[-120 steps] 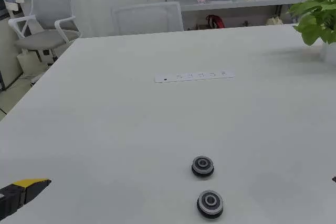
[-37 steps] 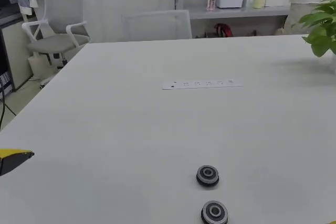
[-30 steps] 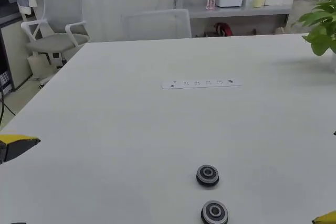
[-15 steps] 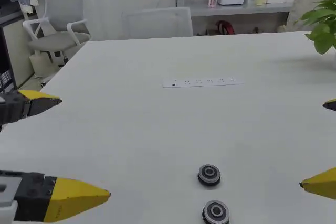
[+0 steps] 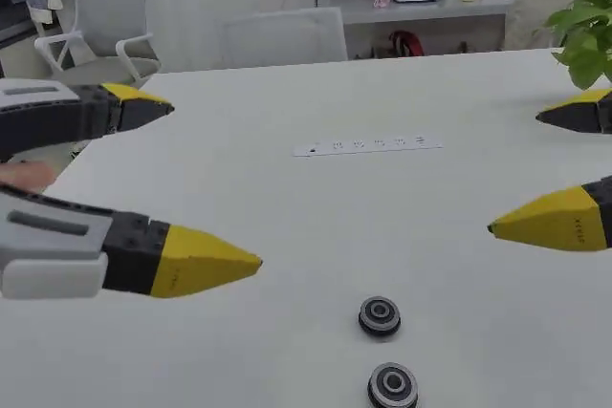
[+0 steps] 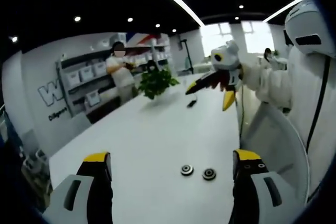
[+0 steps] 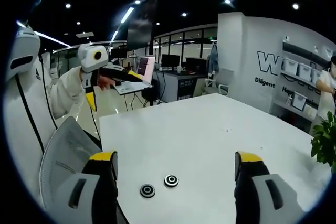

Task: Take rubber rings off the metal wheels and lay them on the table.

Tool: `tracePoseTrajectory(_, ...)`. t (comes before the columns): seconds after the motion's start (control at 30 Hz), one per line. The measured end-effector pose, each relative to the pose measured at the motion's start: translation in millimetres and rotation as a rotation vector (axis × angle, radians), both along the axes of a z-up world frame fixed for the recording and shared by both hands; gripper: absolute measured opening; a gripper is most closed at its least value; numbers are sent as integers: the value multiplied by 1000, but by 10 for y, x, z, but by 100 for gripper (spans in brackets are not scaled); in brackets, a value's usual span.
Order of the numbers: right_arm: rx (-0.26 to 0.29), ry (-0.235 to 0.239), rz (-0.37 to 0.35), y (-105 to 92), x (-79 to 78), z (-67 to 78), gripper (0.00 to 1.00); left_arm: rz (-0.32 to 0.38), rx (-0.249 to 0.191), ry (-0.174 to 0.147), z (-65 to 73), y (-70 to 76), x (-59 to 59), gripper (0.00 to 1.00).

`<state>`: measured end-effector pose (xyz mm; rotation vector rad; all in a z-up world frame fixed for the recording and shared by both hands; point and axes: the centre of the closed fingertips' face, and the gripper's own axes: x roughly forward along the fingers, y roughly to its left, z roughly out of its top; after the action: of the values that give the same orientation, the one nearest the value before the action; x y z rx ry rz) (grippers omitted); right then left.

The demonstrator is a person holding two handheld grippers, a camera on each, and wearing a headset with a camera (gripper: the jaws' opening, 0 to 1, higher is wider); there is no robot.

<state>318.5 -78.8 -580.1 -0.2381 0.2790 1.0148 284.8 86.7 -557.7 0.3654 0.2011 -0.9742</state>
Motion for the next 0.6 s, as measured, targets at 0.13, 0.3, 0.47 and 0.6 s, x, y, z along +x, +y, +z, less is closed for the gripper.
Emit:
tracePoseTrajectory(0.13,37,-9,9,58,91,30,87,-19,-47,-18,110,-93,98,97)
tracePoseTrajectory(0.3,105,-29,25,130,179,34,81,-71,-160,18,167,-299,202,93)
tracePoseTrajectory(0.47,167,-4,31,250,264,-146,77,-95,-218,31,81,-553,353,91)
tracePoseTrajectory(0.6,188,-26,56,286,247,-258,74,-96,-220,25,-65,-671,427,88)
